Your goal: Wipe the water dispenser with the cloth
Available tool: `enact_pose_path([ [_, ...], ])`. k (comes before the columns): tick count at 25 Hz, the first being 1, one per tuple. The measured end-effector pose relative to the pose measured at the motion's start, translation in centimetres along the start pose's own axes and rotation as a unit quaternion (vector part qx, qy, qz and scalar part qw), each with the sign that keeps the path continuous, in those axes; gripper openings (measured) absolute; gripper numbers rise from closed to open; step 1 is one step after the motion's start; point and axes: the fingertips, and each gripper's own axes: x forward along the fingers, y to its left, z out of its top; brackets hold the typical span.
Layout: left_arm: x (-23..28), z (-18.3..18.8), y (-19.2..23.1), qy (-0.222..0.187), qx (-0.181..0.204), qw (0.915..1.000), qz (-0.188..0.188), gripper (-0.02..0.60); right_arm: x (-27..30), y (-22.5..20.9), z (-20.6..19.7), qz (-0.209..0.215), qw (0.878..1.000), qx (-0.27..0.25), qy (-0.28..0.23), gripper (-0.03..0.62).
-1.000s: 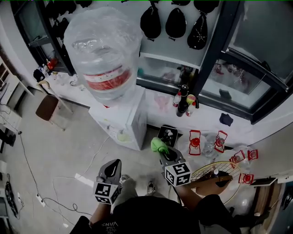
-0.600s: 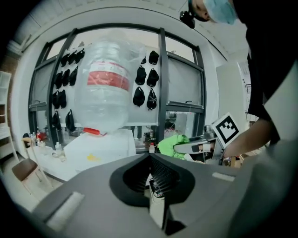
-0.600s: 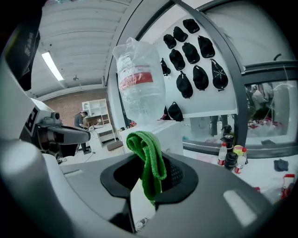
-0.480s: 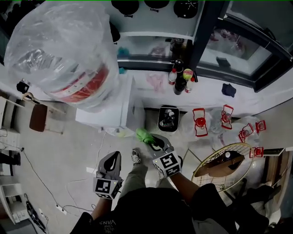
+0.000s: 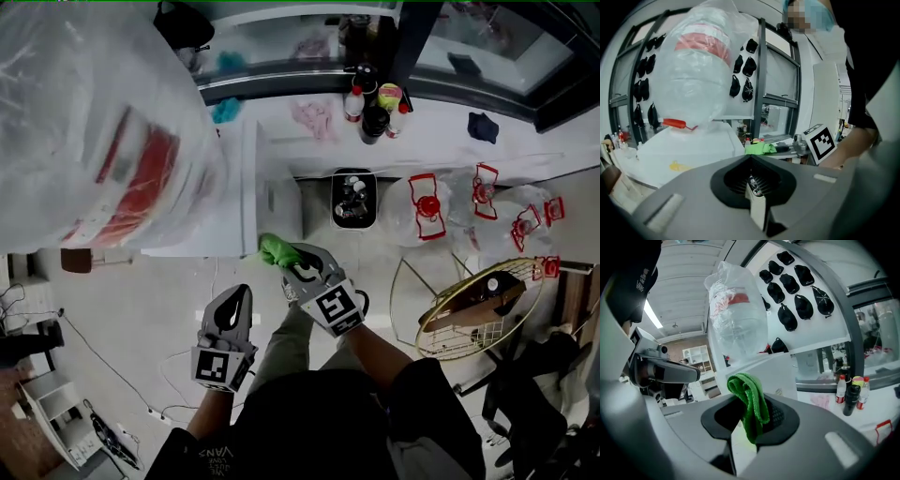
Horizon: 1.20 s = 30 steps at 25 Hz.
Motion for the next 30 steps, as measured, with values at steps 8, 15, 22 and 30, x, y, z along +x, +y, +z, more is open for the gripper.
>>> enact_pose_path([
  [8,1.7,-0.6,-0.5,0.015,0.006,0.9991,-0.039,0.002,3.4,-4.7,0.7,-0.04,0.999,0.009,-0.022,0.095],
  [15,2.3,-0.7,0.7,0.02,0.006,0.9986,-0.048,0.002,8.2,-11.4,4.3,-0.089,0.994,-0.029,-0.049,0.096],
  [22,2.1,-1.2,1.5,0.023,0.001,0.9986,-0.049,0.002,12.5,-16.8,7.6,-0.135,0.988,-0.038,-0.062,0.095],
  [30,1.7,-1.0,1.6,0.026,0.001,0.999,-0.036,0.002,13.6,-19.5,9.0,-0.175,0.983,-0.016,-0.062,0.095],
])
